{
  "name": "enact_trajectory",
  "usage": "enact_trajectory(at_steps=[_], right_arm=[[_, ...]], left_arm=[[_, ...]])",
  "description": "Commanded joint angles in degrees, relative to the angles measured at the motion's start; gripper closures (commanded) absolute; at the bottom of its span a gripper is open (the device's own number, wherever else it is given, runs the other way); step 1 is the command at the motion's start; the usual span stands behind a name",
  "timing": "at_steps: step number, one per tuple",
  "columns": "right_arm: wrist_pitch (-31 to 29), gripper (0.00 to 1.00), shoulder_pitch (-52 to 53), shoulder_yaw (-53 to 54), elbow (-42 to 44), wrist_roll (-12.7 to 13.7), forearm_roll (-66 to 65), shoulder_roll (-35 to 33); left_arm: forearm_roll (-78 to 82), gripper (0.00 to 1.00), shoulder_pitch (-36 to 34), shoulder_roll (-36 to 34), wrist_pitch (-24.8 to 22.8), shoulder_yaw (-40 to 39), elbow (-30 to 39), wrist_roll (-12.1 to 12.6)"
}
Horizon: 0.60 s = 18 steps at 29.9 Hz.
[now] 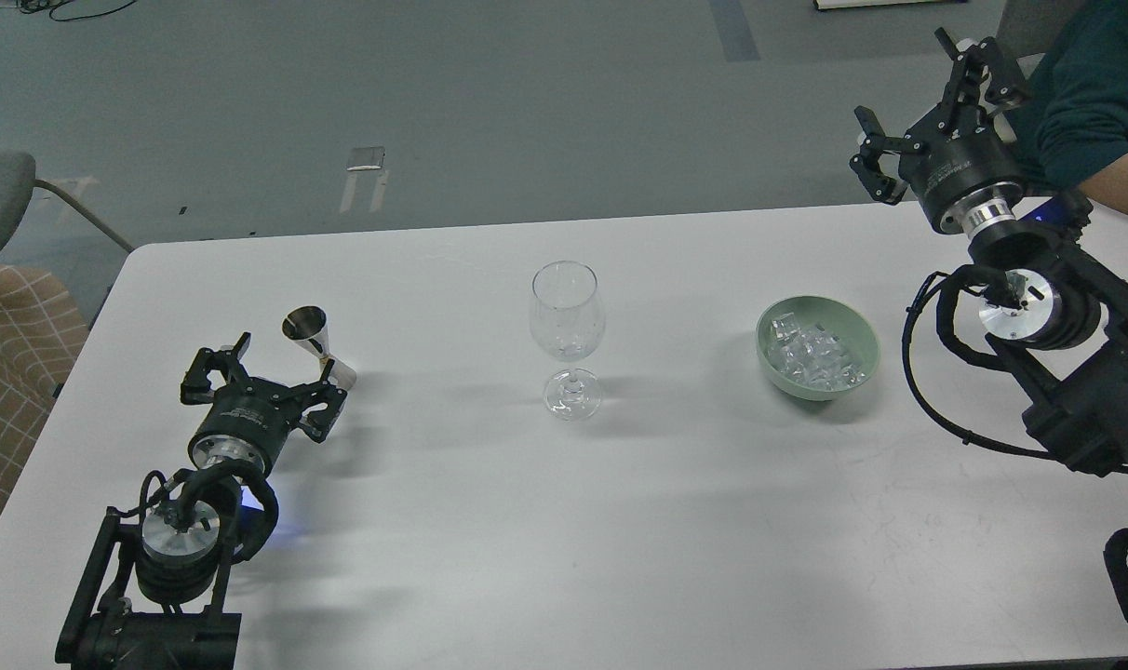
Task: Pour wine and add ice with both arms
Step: 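Close the left gripper around the metal jigger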
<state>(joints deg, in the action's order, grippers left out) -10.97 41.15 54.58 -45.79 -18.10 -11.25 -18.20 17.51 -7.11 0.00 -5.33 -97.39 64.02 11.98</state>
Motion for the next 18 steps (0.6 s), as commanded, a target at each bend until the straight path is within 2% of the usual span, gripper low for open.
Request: enact_trajectory(at_steps=[1,18], right_arm=[[0.0,0.00,-0.2,0.0,0.0,0.0,0.0,-0.1],[0.0,0.00,-0.5,-0.1,-0.1,0.2,-0.1,-0.1]], left_arm=[[0.0,0.01,0.1,0.0,0.0,0.0,0.4,0.4],[0.7,0.01,-0.3,0.0,0.0,0.3,0.4,0.8]])
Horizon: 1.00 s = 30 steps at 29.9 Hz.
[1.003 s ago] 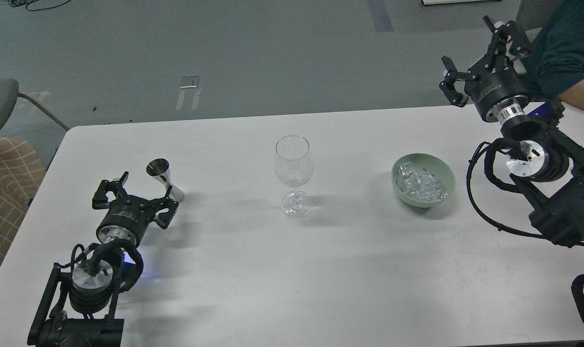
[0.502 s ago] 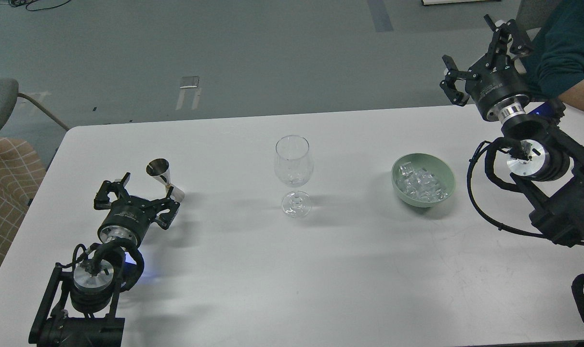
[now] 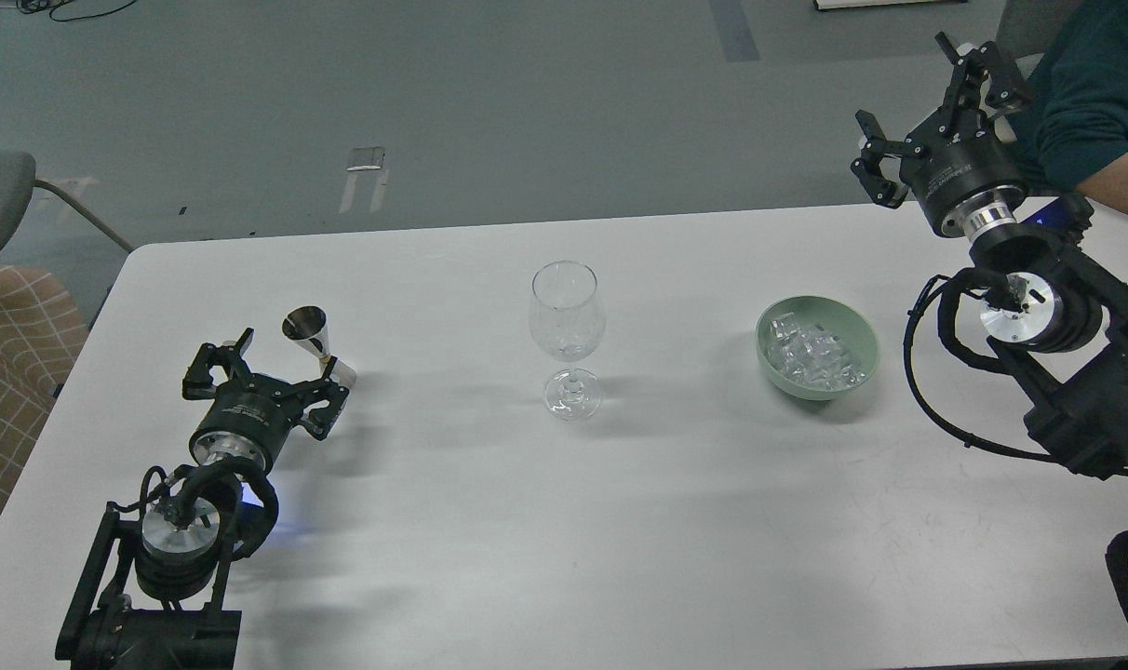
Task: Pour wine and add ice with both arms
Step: 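Close the left gripper around the metal jigger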
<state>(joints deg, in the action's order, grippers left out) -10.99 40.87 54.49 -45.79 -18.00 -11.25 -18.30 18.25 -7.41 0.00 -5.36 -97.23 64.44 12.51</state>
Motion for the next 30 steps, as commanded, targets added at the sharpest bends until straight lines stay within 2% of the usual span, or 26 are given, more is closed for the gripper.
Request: enact_trajectory(at_steps=[1,9,25,30], right_arm=[[0.0,0.00,-0.3,0.0,-0.1,0.1,-0.1,0.0],[0.2,0.00,-0.3,0.0,-0.1,0.1,-0.1,-0.2],[0.3,0.00,-1.0,0.0,-0.2,0.1,-0.1,-0.4],[0.3,0.00,-1.0,0.1,-0.2,0.1,-0.1,-0.4]], left_arm=[[-0.1,0.01,0.0,0.0,0.0,0.2,0.0,0.7],[-0.1,0.01,0.1,0.0,-0.5,0.8,0.2,3.5],[0.0,0.01,-1.8,0.0,-0.4,0.8,-1.0,3.0],[0.3,0.01,-3.6,0.0,-0.5,0.8,-3.5,2.6]])
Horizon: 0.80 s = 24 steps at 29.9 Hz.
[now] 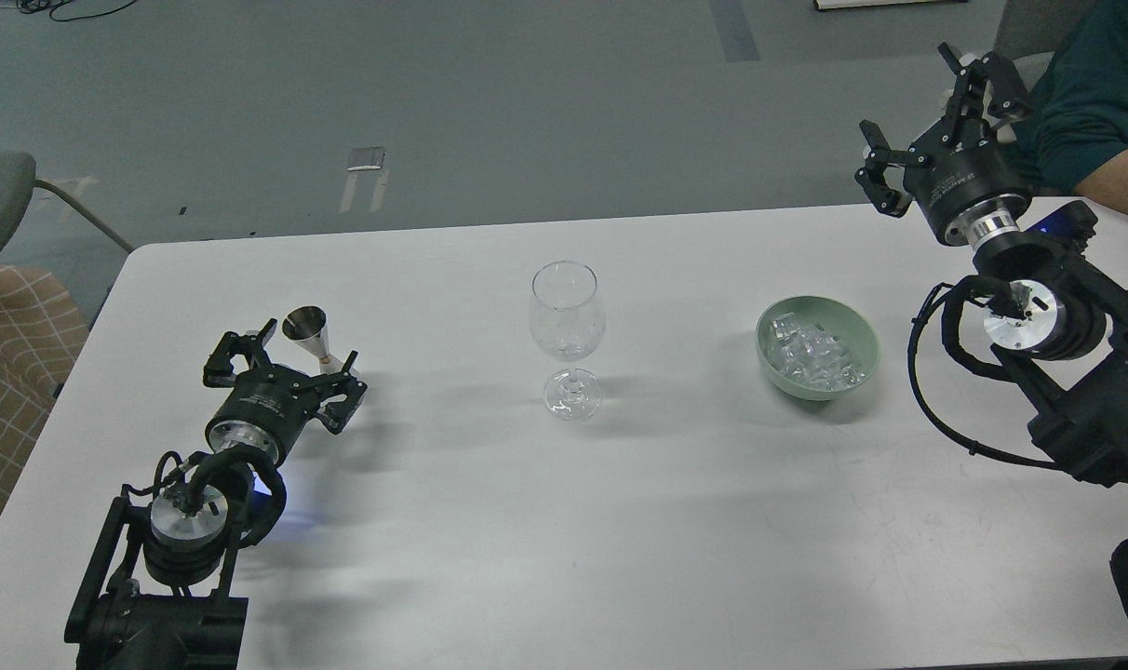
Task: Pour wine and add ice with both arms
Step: 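Close the left gripper around the metal jigger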
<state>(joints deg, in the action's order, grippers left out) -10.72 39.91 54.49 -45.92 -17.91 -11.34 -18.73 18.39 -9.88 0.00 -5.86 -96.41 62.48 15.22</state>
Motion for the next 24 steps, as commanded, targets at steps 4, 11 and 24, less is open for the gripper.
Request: enact_trajectory(at_steps=[4,11,24], right_arm=[[0.0,0.00,0.0,0.0,0.0,0.0,0.0,0.0],[0.0,0.00,0.0,0.1,0.0,0.0,0.0,-0.1],[0.0,0.00,0.0,0.0,0.0,0.0,-0.1,-0.1]], left_arm=[[0.5,0.01,-2.8,0.0,0.0,0.2,-3.5,-0.3],[1.2,0.02,-4.8,0.0,0.0,0.2,-6.7,-3.3],[1.3,0.45,-4.5,0.0,-1.3,2.8,-6.7,-5.6]])
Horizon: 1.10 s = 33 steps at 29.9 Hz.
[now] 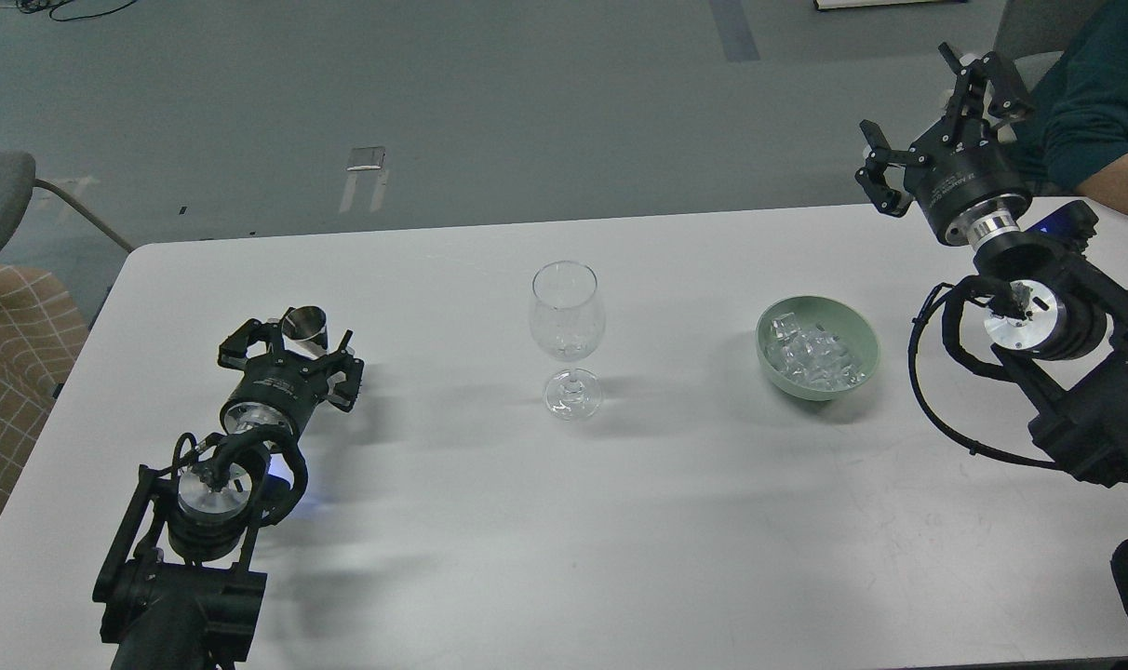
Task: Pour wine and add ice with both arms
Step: 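Close the left gripper around the metal jigger, then lift the jigger with the left gripper and carry it toward the wine glass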
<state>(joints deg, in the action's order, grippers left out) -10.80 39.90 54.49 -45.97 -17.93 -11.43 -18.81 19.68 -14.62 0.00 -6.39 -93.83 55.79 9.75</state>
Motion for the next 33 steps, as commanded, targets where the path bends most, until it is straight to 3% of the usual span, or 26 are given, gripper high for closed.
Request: enact_trajectory(at_steps=[1,9,18,28,33], right_arm=[[0.1,0.00,0.0,0.1,0.0,0.0,0.0,0.0],[0.1,0.00,0.0,0.1,0.0,0.0,0.0,0.0],[0.0,0.00,0.0,0.1,-0.1,0.0,0.0,0.0],[0.1,0.00,-0.5,0.0,-0.3,0.0,0.0,0.0],[0.0,0.00,-0.6,0.0,-0.3,0.0,0.0,-0.2]], left_arm=[[0.2,0.47,0.3,0.0,-1.1,0.2,0.0,-0.1],[2.6,0.54,0.5,0.0,-2.9,0.2,0.0,-0.1],[2.4,0.73,1.1,0.0,-6.5,0.0,0.0,-0.2],[1.7,0.81,1.1,0.0,-7.2,-0.6,0.1,-1.0],[1.6,0.95,1.0,0.0,-7.3,-0.6,0.8,-2.2]])
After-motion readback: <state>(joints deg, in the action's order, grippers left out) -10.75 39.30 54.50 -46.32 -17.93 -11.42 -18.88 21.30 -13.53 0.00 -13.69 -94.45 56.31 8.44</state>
